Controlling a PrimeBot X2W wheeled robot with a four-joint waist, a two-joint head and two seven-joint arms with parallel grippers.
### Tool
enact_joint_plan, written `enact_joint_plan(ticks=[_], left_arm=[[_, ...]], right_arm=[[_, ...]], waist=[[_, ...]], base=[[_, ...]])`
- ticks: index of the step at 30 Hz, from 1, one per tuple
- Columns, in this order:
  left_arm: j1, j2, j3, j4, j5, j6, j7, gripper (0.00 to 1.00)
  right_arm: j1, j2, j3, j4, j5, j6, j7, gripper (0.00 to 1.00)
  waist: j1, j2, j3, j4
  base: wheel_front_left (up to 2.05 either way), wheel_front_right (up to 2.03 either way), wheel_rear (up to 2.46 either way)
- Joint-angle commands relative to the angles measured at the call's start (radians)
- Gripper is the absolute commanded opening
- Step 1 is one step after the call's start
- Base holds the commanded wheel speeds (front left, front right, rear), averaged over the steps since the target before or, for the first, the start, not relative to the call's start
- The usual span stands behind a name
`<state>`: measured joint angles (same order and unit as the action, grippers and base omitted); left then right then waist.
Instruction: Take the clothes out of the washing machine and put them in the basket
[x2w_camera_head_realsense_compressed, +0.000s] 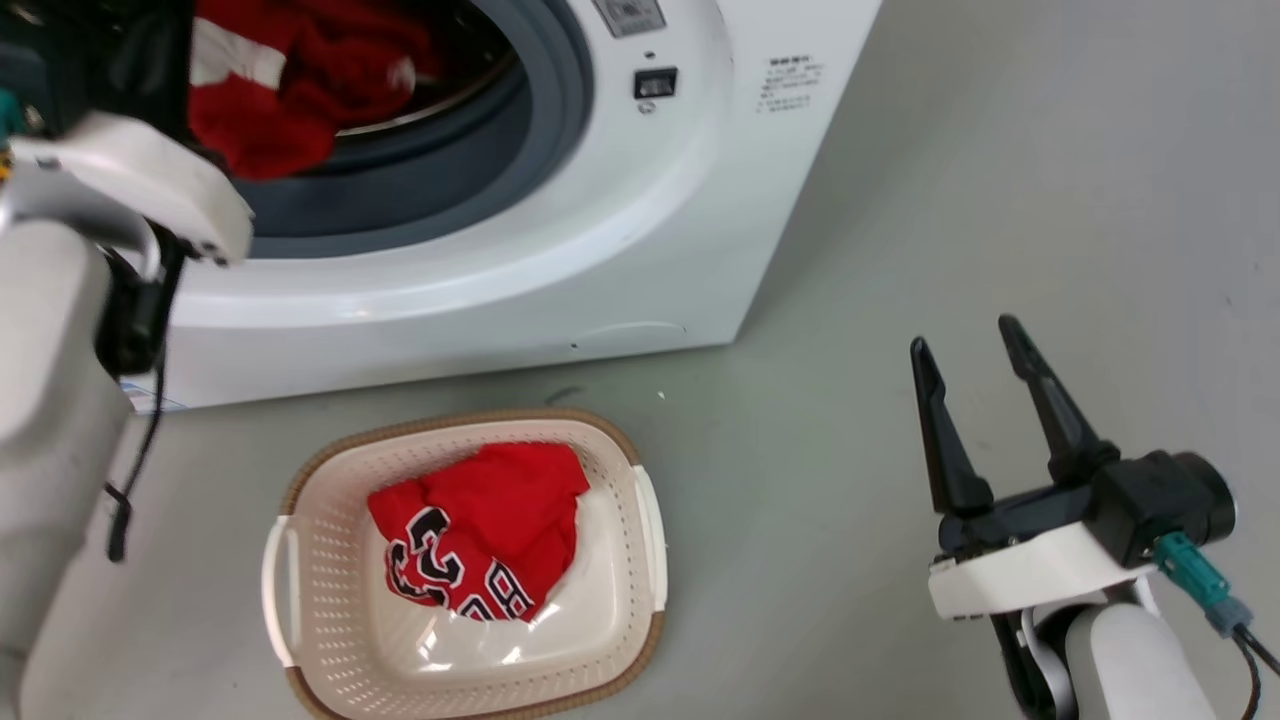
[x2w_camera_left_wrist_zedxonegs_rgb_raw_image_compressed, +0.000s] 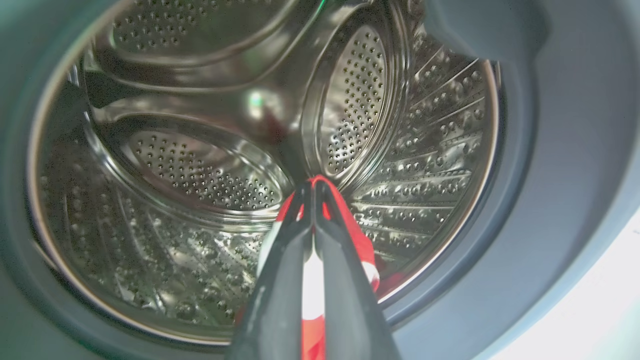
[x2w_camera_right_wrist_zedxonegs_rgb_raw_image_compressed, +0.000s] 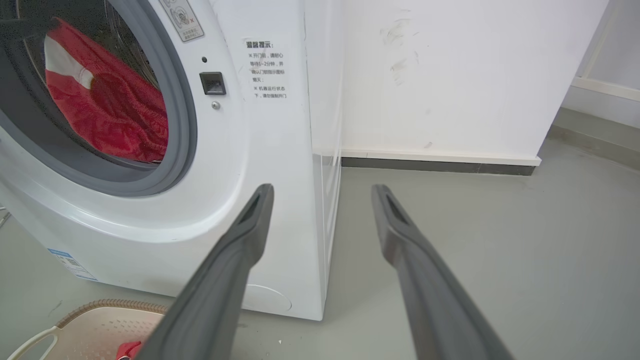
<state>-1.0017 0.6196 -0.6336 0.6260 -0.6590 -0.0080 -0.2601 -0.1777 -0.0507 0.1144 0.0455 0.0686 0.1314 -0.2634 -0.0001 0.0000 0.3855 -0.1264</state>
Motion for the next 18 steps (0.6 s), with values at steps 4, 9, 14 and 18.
enact_joint_plan(ticks=[4,9,14,18], left_arm=[[0.158,0.006,0.082,-0.216,0.063,0.081,-0.006,0.0],[0.307,0.01,0.164,-0.419,0.113,0.145,-0.006,0.0],[0.421,0.017,0.206,-0.57,0.137,0.181,-0.006,0.0],[0.493,0.028,0.201,-0.651,0.128,0.194,0.006,0.0]], right_arm=[[0.038,0.001,0.004,0.016,-0.011,-0.001,-0.002,1.0],[0.06,0.001,0.007,0.03,-0.016,-0.001,-0.002,1.0],[0.074,0.001,0.0,0.039,-0.018,-0.001,-0.002,1.0],[0.079,0.001,-0.002,0.042,-0.016,-0.001,-0.002,1.0]], waist=[[0.0001,0.0,-0.073,0.044],[0.0001,0.0,-0.116,0.06],[0.0001,0.0,-0.151,0.074],[0.0001,0.0,-0.166,0.082]], base=[[0.0,0.0,0.0],[0.0,0.0,0.0],[0.0,0.0,0.0],[0.0,0.0,0.0]])
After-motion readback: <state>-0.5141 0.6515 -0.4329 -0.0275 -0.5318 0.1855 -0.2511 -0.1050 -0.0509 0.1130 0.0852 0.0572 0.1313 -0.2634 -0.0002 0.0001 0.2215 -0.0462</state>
